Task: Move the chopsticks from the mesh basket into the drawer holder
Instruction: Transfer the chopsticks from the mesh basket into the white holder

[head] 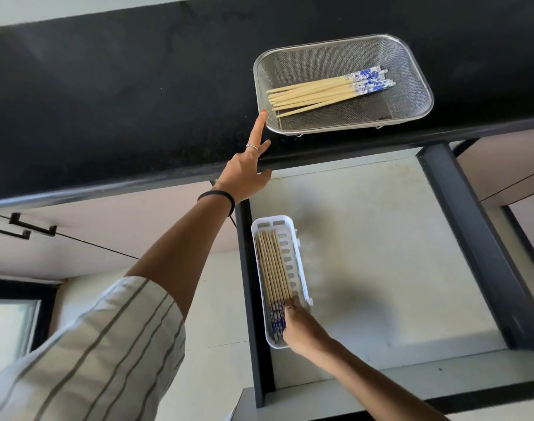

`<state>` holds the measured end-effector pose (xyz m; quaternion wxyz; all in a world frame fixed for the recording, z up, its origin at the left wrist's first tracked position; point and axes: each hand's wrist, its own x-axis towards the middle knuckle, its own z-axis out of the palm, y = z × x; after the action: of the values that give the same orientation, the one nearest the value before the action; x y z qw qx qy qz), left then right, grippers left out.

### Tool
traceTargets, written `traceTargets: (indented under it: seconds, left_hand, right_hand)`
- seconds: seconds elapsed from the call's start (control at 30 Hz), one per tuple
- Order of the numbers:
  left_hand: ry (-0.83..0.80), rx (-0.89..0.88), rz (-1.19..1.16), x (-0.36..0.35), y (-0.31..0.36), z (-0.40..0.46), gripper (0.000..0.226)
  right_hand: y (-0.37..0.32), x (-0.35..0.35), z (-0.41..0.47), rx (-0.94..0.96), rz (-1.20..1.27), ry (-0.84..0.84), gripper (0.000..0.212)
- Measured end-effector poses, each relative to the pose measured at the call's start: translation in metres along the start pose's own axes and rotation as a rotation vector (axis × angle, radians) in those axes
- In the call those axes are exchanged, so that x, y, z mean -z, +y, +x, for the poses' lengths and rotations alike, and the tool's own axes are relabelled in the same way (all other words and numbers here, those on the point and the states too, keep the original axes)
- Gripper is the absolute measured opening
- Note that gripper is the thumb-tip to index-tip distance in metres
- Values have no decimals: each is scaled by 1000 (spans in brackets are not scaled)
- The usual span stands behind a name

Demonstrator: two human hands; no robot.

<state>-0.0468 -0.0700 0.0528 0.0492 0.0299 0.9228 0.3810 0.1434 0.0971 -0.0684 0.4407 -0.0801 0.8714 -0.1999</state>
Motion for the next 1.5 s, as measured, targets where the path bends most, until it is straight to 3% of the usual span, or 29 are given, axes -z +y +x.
traceTargets:
  seconds: [0.13, 0.4, 0.57, 0.63, 0.77, 0.9, 1.13, 1.5]
  left_hand:
    - [10, -1, -6, 0, -1, 0, 100]
    - [23, -3, -35, -2, -6, 3, 100]
    - [16, -15, -33, -4, -9, 5, 102]
    - [12, -11, -28, -5, -10, 6, 103]
    - [9, -8, -42, -5, -10, 6, 104]
    - [12, -14, -46, -5, -10, 7, 103]
    - [12, -2, -55, -5, -10, 6, 101]
    - [-1, 6, -45, -5, -8, 6, 102]
  right_hand:
    - [1, -1, 2, -15, 24, 28, 59]
    - [8, 8, 9, -37, 13, -68, 33]
    - [-1, 16, 14, 104, -115, -20, 68]
    - [-10, 22, 20, 165, -149, 23, 73]
    - [-28, 37, 46, 307, -304, 180, 70]
    - [-35, 45, 71, 297, -405, 263, 63]
    - [-31, 47, 88, 256, -369, 202, 68]
    - [-31, 35, 87, 216, -236, 251, 63]
